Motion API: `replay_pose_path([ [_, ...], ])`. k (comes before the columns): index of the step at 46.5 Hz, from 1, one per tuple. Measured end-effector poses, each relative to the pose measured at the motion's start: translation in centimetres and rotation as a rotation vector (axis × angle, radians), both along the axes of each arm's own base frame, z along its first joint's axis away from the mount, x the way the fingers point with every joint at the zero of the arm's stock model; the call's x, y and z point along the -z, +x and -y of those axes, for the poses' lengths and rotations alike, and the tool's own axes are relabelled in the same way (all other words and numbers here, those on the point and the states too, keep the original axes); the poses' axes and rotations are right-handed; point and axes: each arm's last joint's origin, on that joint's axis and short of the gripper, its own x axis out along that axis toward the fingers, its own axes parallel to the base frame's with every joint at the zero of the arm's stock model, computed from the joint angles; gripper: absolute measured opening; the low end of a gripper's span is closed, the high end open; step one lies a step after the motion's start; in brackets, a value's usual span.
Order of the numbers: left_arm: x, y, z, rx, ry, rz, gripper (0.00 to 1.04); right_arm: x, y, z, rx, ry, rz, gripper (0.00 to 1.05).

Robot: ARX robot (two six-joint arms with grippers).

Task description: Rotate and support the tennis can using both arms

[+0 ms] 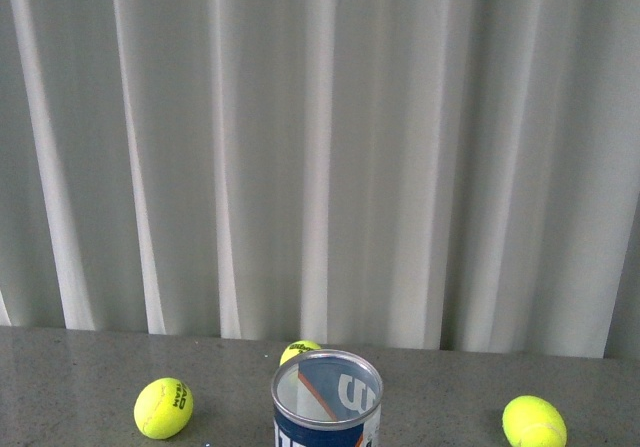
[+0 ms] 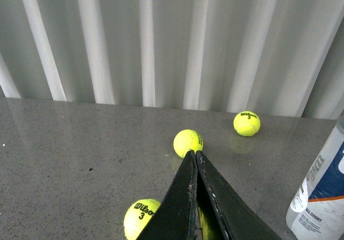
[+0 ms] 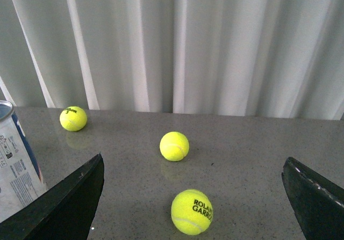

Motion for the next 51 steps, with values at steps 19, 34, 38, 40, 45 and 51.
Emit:
replay_pose_path([
  [19, 0.0, -0.8, 0.0, 0.000, 0.000, 0.001, 0.04, 0.0, 0.0, 0.0, 0.000, 0.000, 0.000, 0.98],
  [34, 0.5, -1.9, 0.0, 0.000, 0.000, -0.035, 0.04, 0.0, 0.0, 0.0, 0.000, 0.000, 0.000, 0.98],
  [38, 0.3, -2.2, 0.0, 0.001, 0.000, -0.007, 0.04, 0.0, 0.0, 0.0, 0.000, 0.000, 0.000, 0.98],
  [40, 0.3, -2.2, 0.0, 0.001, 0.001, -0.003, 0.04, 0.0, 0.0, 0.0, 0.000, 0.000, 0.000, 0.98],
  [45, 0.4, -2.2, 0.0, 0.000, 0.001, -0.006, 0.04, 0.0, 0.0, 0.0, 0.000, 0.000, 0.000, 0.98],
  [51, 0.4, -2.2, 0.0, 0.000, 0.000, -0.006, 0.13, 0.0, 0.0, 0.0, 0.000, 0.000, 0.000, 0.98],
])
